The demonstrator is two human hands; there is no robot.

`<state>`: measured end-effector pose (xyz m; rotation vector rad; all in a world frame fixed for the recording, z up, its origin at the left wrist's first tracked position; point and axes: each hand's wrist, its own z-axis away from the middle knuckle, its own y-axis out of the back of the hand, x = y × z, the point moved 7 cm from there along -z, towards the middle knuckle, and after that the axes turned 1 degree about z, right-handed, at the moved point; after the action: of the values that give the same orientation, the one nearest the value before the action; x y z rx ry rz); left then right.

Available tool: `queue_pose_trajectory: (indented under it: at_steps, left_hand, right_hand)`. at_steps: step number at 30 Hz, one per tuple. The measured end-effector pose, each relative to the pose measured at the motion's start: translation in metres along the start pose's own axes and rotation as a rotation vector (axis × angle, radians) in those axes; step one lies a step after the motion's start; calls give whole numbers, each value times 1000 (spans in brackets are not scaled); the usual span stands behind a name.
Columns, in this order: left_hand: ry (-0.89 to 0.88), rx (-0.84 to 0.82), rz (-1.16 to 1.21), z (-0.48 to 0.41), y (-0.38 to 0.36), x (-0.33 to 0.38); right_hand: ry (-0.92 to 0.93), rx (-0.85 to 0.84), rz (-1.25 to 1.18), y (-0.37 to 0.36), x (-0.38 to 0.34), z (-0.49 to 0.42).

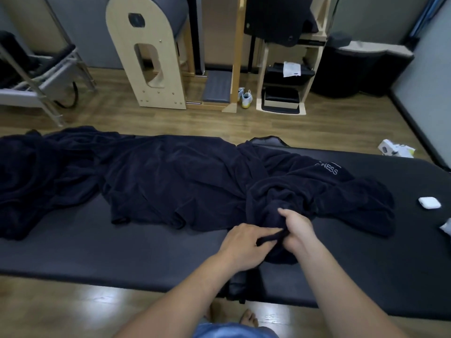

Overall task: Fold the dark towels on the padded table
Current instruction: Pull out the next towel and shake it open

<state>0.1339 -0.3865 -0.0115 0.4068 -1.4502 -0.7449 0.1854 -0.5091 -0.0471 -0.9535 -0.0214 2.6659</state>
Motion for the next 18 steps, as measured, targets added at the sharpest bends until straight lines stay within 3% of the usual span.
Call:
queue_pose_trajectory:
  at_steps: [4, 7, 11, 16, 18]
  left_hand:
    - [3, 12, 16, 10, 0, -7]
    - [52, -23, 10, 21, -5, -19]
    - [232, -90, 171, 43, -8, -52]
    - [690, 247, 338, 90, 29, -150]
    - [863, 404, 527, 116, 44, -189]
  right_hand:
    - [115, 165, -290, 25, -11, -14]
    - [331, 282, -170, 36, -30, -14]
    - [429, 209, -78, 8, -55, -7]
    - [545, -16, 123, -68, -47, 12]
    - [551, -98, 206, -93, -31, 19]
